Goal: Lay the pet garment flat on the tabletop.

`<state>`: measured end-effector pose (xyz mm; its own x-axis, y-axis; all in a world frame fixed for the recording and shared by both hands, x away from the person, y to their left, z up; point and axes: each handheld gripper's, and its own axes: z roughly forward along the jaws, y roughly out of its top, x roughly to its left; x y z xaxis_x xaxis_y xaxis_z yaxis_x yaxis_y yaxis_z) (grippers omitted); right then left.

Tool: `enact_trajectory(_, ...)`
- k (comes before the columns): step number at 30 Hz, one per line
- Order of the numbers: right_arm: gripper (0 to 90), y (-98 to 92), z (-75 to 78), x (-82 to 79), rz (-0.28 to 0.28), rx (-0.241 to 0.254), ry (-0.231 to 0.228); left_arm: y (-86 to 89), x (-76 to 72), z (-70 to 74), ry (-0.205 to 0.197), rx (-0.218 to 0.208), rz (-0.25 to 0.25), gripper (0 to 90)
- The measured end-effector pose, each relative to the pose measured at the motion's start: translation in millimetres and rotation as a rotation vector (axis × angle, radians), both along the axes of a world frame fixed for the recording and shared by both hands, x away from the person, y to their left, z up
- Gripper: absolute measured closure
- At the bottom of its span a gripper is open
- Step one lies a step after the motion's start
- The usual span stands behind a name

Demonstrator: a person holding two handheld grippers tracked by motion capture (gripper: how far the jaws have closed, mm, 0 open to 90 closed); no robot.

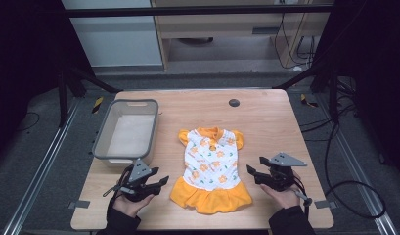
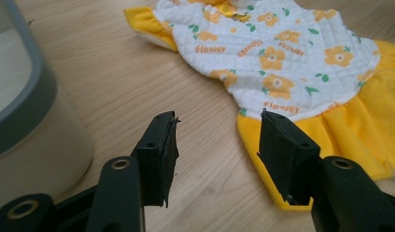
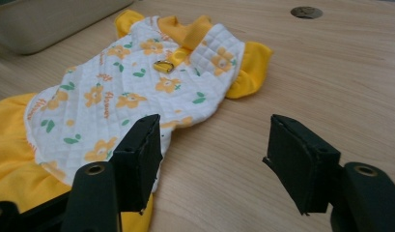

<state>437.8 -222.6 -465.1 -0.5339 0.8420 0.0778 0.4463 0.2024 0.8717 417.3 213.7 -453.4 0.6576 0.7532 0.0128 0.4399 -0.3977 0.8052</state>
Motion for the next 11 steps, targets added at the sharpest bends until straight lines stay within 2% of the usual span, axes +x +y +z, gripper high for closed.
enact_trajectory(4, 30.1, -15.4, -3.0, -7.3, -0.042, 0.015, 0.005, 16.7, -7.6, -3.0, -0.011, 0.015, 0.038, 42.6)
enact_trajectory(8, 25.6, -27.8, -7.4, -11.2, -0.088, 0.015, 0.011, 33.1, -8.5, -6.8, -0.014, 0.036, 0.08, 39.5)
enact_trajectory(11, 23.0, -33.3, -11.5, -11.0, -0.106, -0.002, 0.019, 46.9, -8.5, -9.4, -0.005, 0.027, 0.12, 36.5)
